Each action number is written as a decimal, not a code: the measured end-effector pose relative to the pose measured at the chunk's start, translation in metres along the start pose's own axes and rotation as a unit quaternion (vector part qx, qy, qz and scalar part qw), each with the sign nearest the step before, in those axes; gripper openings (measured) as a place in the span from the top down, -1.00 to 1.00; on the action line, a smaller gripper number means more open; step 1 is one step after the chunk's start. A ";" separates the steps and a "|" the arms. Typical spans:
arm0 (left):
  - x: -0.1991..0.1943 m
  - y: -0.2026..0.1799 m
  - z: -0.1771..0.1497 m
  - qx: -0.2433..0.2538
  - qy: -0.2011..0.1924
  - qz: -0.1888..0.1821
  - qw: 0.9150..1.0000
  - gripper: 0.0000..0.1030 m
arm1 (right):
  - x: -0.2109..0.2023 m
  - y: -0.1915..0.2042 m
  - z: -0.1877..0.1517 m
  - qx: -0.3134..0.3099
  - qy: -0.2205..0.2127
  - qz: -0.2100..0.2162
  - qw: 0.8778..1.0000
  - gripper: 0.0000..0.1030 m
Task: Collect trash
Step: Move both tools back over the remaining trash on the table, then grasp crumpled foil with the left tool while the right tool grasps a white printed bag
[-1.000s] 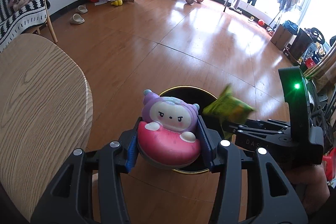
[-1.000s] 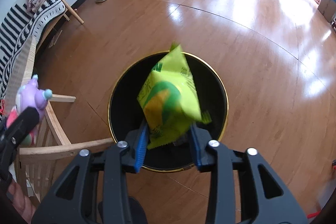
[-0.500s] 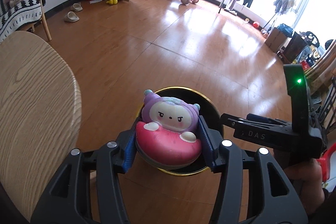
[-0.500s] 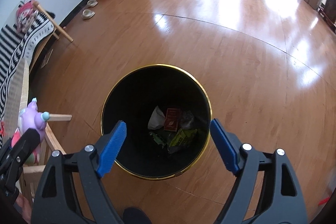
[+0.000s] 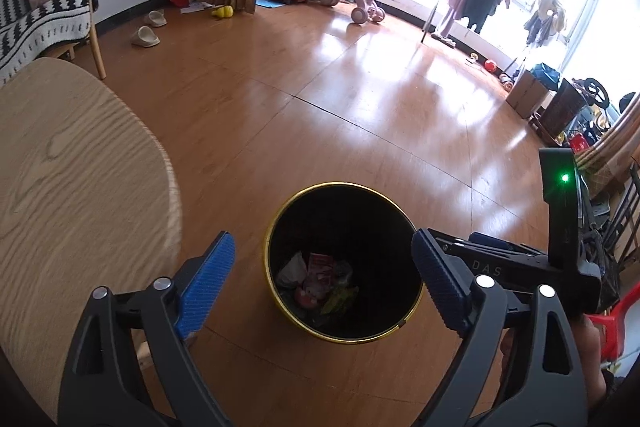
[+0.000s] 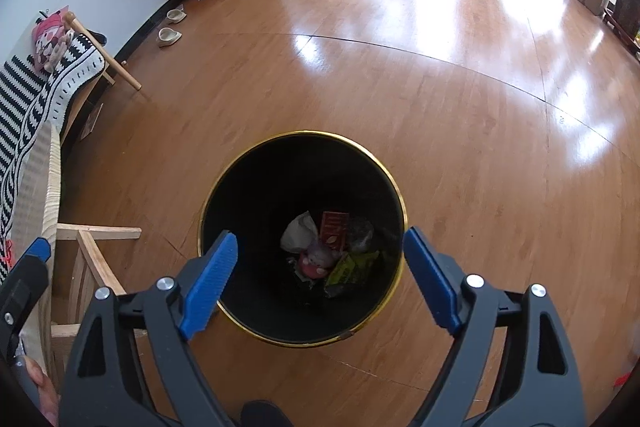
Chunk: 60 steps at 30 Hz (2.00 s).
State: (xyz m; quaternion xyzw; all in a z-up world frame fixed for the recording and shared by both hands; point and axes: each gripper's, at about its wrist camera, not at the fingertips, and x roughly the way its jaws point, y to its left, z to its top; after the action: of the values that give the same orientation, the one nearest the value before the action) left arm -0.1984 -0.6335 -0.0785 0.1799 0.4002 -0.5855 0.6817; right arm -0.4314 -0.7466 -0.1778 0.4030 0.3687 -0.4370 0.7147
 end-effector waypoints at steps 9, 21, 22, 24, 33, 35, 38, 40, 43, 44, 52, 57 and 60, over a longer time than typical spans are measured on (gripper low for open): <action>-0.084 0.055 0.003 -0.034 -0.037 0.056 0.997 -0.81 | -0.028 0.083 -0.012 -0.076 -0.026 0.042 0.996 -0.61; -0.257 0.223 -0.067 -0.176 -0.085 0.200 0.960 -0.81 | -0.088 0.302 -0.084 -0.266 -0.027 0.168 0.949 -0.61; -0.272 0.236 -0.078 -0.192 -0.089 0.210 0.955 -0.81 | -0.092 0.320 -0.095 -0.281 -0.023 0.179 0.943 -0.61; -0.309 0.268 -0.105 -0.229 -0.101 0.237 0.939 -0.81 | -0.098 0.364 -0.120 -0.318 -0.011 0.197 0.928 -0.61; -0.437 0.394 -0.248 -0.398 -0.085 0.353 0.843 -0.81 | -0.124 0.501 -0.234 -0.434 0.052 0.264 0.860 -0.61; -0.453 0.414 -0.274 -0.428 -0.082 0.360 0.825 -0.81 | -0.125 0.521 -0.260 -0.444 0.080 0.282 0.846 -0.61; -0.465 0.435 -0.307 -0.459 -0.077 0.353 0.811 -0.81 | -0.126 0.546 -0.287 -0.456 0.107 0.295 0.833 -0.61; -0.465 0.444 -0.316 -0.467 -0.072 0.348 0.809 -0.81 | -0.125 0.559 -0.302 -0.462 0.122 0.300 0.826 -0.61; -0.459 0.454 -0.325 -0.471 -0.066 0.334 0.814 -0.81 | -0.121 0.568 -0.318 -0.469 0.136 0.297 0.821 -0.61; -0.457 0.458 -0.325 -0.471 -0.065 0.330 0.816 -0.81 | -0.119 0.572 -0.324 -0.472 0.140 0.294 0.819 -0.61; -0.423 0.477 -0.309 -0.464 -0.043 0.313 0.828 -0.80 | -0.112 0.584 -0.334 -0.484 0.152 0.287 0.813 -0.61; -0.410 0.482 -0.307 -0.466 -0.030 0.316 0.826 -0.43 | -0.110 0.586 -0.336 -0.490 0.157 0.286 0.808 -0.61; -0.404 0.476 -0.301 -0.446 -0.013 0.331 0.832 0.47 | -0.109 0.589 -0.339 -0.492 0.159 0.286 0.807 -0.61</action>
State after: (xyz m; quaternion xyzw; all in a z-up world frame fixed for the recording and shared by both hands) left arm 0.1515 -0.0356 -0.0637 -0.0294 0.5259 -0.0850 0.8458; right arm 0.0144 -0.2334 -0.0692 0.1477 0.5107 0.0973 0.8414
